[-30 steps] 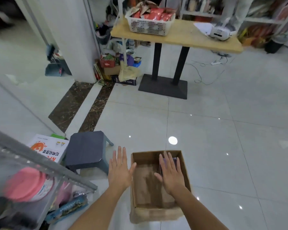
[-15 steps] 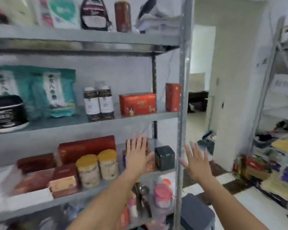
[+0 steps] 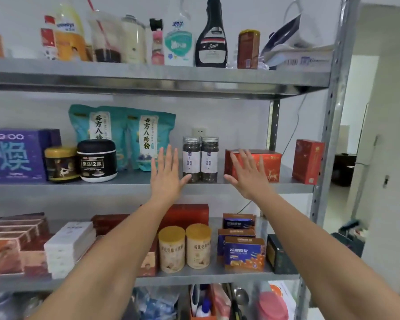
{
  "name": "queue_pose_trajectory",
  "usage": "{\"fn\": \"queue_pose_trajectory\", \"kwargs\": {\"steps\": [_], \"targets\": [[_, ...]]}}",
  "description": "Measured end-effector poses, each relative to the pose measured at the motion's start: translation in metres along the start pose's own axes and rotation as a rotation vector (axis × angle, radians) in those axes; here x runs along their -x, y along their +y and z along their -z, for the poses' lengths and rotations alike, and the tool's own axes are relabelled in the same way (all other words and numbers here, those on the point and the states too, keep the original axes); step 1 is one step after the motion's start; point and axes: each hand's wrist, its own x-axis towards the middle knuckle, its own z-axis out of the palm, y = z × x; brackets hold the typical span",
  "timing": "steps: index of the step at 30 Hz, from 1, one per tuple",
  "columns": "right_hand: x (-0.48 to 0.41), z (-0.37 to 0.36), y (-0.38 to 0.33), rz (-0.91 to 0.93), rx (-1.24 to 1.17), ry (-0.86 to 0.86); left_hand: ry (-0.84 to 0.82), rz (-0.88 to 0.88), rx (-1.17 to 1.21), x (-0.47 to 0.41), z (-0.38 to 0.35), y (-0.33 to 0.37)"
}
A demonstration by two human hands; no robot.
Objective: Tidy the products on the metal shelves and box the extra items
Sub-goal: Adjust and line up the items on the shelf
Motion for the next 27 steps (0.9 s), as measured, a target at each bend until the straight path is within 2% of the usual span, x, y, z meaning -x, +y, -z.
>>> {"fn": "queue_pose_trajectory", "kwargs": {"steps": [4,8,11,13,15,17,23,27], "targets": [[-0.031,-0.001,0.002,-0.019,0.009,0.013,-0.08,0.029,0.076,-0.023,-0.012,-0.007],[-0.059,-0.003,-0.005,-0.008,-0.062,0.015,-0.226,0.076,0.256,-0.041,-0.029,0.0],[-0.079,-0.003,-0.012,0.012,-0.112,0.022,-0.266,0.15,0.392,-0.053,-0.035,0.006],[-0.089,-0.002,-0.016,0.049,-0.138,0.027,-0.277,0.219,0.586,-0.059,-0.037,0.01],[-0.098,0.0,-0.018,0.098,-0.181,0.05,-0.29,0.282,0.893,-0.063,-0.04,0.013],[-0.105,0.001,-0.019,0.154,-0.197,0.081,-0.277,0.341,1.077,-0.066,-0.042,0.014],[-0.118,0.003,-0.026,0.248,-0.172,0.138,-0.199,0.461,1.14,-0.071,-0.041,0.019],[-0.123,0.012,-0.035,0.259,-0.207,0.231,-0.101,0.479,1.307,-0.06,-0.028,0.02]]}}
